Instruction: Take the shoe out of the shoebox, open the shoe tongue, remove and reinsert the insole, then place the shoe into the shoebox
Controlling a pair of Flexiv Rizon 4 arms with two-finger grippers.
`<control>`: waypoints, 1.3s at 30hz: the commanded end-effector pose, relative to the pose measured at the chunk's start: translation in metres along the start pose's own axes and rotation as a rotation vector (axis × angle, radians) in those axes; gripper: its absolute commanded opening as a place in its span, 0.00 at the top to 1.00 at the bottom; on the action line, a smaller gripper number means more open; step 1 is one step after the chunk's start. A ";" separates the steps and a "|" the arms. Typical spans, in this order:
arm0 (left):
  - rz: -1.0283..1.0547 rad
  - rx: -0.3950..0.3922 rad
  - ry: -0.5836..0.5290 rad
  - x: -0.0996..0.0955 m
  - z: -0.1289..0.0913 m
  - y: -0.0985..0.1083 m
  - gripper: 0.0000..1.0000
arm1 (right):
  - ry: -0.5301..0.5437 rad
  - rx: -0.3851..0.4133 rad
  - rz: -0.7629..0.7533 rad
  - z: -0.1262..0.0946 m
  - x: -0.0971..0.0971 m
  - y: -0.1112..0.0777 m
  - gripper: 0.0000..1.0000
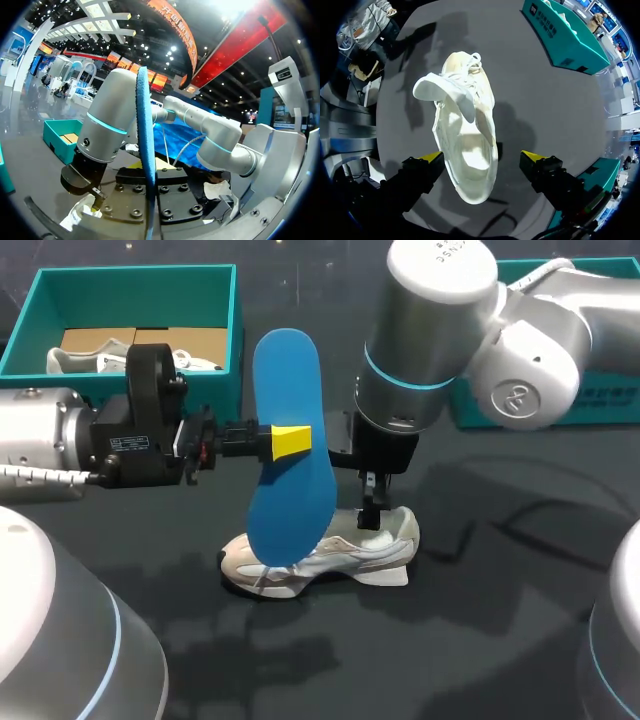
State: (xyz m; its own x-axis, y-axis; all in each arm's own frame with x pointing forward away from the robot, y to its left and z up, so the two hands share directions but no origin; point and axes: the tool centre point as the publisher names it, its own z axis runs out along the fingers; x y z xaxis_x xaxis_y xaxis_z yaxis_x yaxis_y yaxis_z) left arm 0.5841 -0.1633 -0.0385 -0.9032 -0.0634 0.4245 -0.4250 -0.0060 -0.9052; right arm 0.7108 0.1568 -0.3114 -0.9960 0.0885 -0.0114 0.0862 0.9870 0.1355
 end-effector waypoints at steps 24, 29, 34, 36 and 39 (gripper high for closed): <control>0.000 0.002 -0.001 0.000 0.003 0.000 1.00 | 0.011 0.009 -0.057 0.053 -0.013 0.022 0.29; 0.000 0.002 -0.001 0.000 0.003 0.000 1.00 | 0.033 0.016 -0.052 0.058 -0.012 0.020 0.33; 0.000 0.002 -0.001 0.000 0.003 0.000 1.00 | 0.054 0.019 -0.045 0.062 -0.010 0.017 0.50; 0.000 0.002 -0.001 0.000 0.003 0.000 1.00 | 0.064 0.020 -0.044 0.064 -0.010 0.017 0.53; 0.000 0.002 -0.001 0.000 0.003 0.000 1.00 | 0.074 0.023 -0.045 0.066 -0.008 0.017 0.60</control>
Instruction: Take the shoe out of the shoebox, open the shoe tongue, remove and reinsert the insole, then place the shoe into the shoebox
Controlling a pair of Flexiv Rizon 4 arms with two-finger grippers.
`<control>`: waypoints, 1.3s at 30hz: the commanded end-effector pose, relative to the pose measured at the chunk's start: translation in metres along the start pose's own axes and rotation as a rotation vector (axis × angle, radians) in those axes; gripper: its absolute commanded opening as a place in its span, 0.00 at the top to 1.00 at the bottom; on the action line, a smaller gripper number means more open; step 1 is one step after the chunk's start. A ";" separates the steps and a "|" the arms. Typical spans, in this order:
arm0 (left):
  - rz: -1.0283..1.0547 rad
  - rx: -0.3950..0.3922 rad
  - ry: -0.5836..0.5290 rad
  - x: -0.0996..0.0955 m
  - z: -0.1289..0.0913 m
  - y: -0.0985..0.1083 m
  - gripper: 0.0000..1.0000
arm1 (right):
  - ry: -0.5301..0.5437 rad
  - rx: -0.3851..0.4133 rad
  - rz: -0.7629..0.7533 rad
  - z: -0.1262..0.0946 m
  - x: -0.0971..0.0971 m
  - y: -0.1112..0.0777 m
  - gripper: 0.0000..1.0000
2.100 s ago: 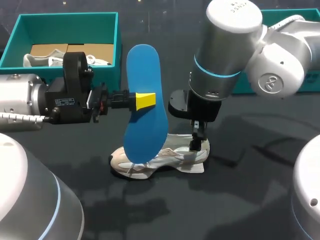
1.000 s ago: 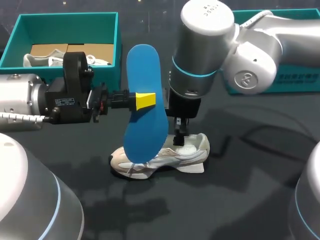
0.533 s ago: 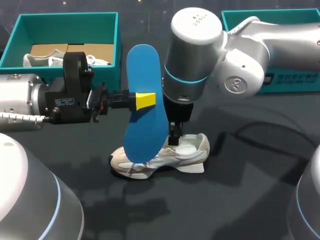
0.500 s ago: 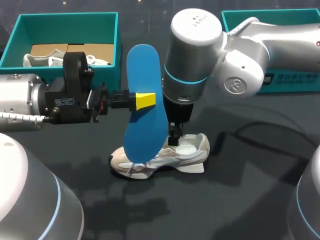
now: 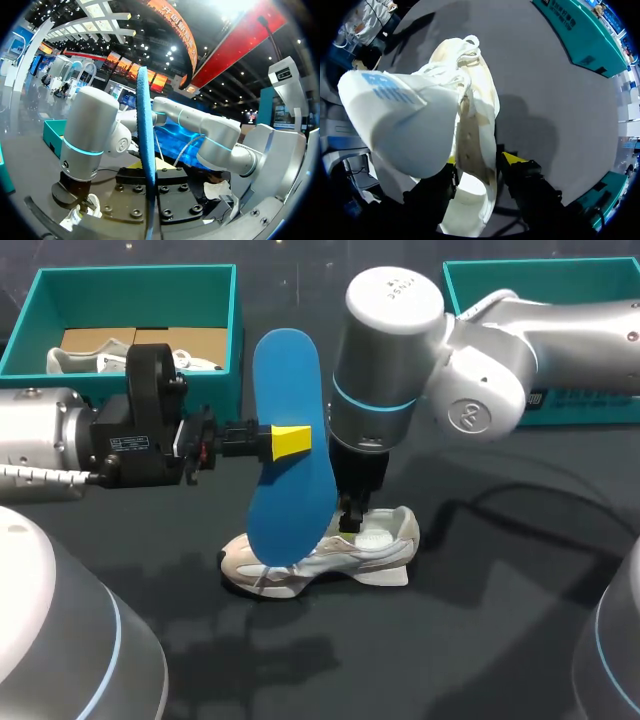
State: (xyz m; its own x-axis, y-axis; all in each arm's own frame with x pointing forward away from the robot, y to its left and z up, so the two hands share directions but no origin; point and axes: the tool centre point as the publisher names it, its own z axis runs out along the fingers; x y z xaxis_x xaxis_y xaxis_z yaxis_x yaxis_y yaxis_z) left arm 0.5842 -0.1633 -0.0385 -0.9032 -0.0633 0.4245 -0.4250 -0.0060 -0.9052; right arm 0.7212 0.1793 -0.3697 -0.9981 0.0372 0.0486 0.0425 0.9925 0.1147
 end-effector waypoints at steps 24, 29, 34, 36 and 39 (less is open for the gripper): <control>0.000 0.002 -0.001 0.000 0.003 0.000 1.00 | 0.048 0.005 0.092 -0.011 0.015 -0.002 1.00; 0.000 0.002 -0.001 0.000 0.003 0.000 1.00 | 0.032 -0.035 0.187 -0.026 0.024 -0.003 1.00; 0.000 0.002 -0.001 0.000 0.003 0.000 1.00 | 0.032 -0.066 0.273 -0.036 0.032 0.000 1.00; 0.000 0.002 -0.001 0.000 0.003 0.000 1.00 | 0.033 -0.102 0.349 -0.040 0.036 0.002 1.00; 0.000 0.002 -0.001 0.000 0.003 0.000 1.00 | 0.027 -0.155 0.436 -0.050 0.047 0.005 1.00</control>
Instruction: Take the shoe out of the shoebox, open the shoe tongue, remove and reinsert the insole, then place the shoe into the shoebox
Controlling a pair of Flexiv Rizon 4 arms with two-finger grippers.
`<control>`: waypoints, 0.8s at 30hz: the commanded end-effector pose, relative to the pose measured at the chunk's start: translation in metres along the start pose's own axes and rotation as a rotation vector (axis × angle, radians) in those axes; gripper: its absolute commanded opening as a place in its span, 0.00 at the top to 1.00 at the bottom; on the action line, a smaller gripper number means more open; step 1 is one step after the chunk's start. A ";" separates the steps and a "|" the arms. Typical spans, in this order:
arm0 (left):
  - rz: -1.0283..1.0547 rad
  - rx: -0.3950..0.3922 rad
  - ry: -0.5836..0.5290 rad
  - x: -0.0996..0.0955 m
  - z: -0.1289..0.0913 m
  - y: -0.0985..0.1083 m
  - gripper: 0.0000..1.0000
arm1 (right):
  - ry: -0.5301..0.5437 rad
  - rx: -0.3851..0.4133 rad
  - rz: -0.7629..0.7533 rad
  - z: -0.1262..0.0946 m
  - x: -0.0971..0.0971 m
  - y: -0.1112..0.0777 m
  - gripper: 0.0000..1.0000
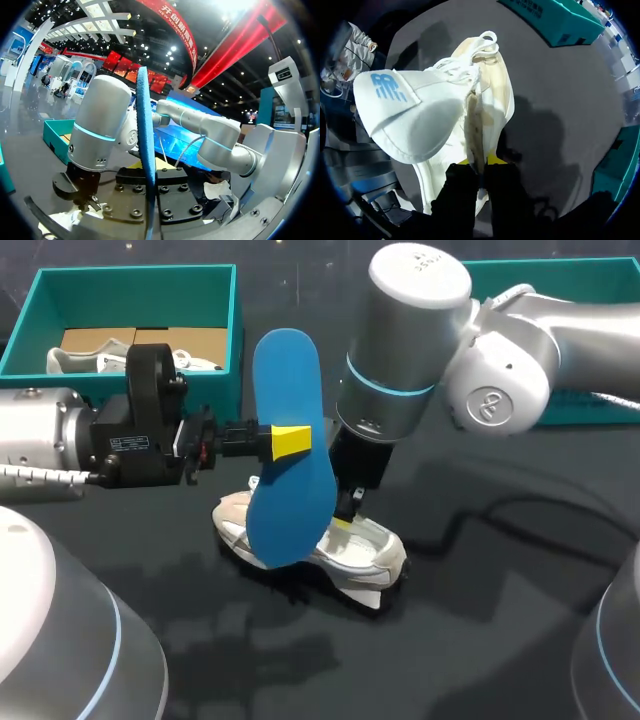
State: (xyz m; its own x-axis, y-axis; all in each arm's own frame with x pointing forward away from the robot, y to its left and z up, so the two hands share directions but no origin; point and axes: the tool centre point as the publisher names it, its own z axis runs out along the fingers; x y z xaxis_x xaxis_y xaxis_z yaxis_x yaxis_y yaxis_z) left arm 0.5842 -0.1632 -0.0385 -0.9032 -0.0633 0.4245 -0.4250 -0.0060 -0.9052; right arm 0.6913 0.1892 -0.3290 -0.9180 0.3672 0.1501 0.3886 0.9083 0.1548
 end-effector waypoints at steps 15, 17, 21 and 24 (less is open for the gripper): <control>0.000 0.002 -0.001 0.000 0.003 0.000 1.00 | -0.057 -0.153 0.256 -0.009 0.011 -0.008 1.00; 0.000 0.002 -0.001 0.000 0.003 0.000 1.00 | -0.089 -0.169 0.349 -0.009 0.010 -0.006 1.00; 0.000 0.002 -0.001 0.000 0.003 0.000 1.00 | -0.136 -0.214 0.479 -0.010 0.011 -0.005 1.00; 0.000 0.002 -0.001 0.000 0.003 0.000 1.00 | -0.148 -0.223 0.550 -0.012 0.017 -0.004 1.00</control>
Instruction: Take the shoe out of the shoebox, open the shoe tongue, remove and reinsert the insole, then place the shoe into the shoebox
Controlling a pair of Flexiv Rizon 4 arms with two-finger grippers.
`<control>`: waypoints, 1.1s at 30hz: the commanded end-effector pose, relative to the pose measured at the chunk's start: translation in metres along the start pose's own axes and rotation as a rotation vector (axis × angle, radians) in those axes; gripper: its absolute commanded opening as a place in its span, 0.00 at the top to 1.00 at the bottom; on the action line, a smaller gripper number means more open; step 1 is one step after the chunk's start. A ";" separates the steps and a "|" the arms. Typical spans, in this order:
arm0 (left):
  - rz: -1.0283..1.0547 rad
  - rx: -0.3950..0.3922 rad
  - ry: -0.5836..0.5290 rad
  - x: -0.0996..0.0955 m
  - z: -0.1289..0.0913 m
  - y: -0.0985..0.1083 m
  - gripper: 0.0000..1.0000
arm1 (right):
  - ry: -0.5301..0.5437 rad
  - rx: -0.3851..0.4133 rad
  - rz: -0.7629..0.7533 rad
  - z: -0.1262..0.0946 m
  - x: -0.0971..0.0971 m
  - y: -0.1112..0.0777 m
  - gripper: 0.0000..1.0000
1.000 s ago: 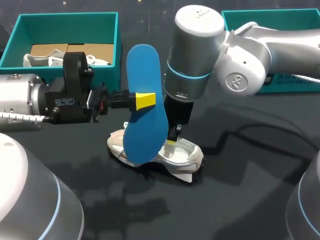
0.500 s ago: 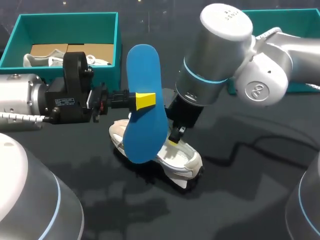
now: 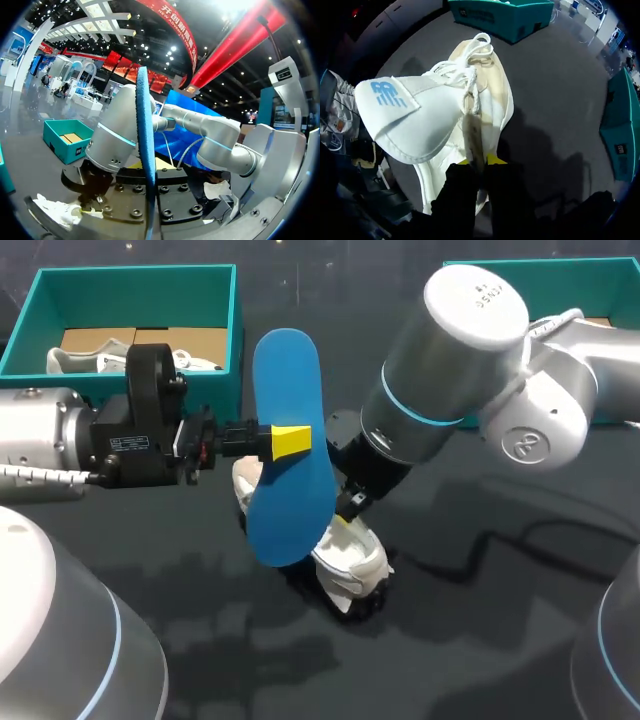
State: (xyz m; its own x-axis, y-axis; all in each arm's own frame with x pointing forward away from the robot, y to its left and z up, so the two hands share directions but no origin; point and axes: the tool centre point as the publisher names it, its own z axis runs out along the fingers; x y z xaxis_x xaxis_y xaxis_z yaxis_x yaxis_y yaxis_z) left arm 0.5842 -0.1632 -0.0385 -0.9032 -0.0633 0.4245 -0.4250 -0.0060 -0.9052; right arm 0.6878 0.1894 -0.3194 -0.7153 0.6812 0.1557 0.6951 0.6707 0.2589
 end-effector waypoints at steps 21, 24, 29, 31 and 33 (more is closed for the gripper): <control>0.000 0.002 -0.001 0.000 0.003 0.000 1.00 | -0.179 -0.109 0.551 0.001 0.030 -0.008 1.00; 0.000 0.002 -0.001 0.000 0.003 0.000 1.00 | -0.166 -0.118 0.551 0.004 0.028 -0.009 1.00; 0.000 0.002 -0.001 0.000 0.003 0.000 1.00 | -0.150 -0.127 0.551 0.006 0.023 -0.011 1.00; 0.000 0.002 -0.001 0.000 0.003 0.000 1.00 | -0.142 -0.129 0.557 0.008 0.020 -0.014 1.00; 0.000 0.002 -0.001 0.000 0.003 0.000 1.00 | -0.130 -0.130 0.564 0.011 0.017 -0.016 1.00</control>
State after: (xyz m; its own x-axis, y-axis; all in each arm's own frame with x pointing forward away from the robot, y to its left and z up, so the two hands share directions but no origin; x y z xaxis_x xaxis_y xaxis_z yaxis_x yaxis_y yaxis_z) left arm 0.5842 -0.1632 -0.0385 -0.9032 -0.0633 0.4245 -0.4250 -0.0060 -0.9052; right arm 0.6643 0.2020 -0.3260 -0.2107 0.9657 0.1517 0.9449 0.1613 0.2849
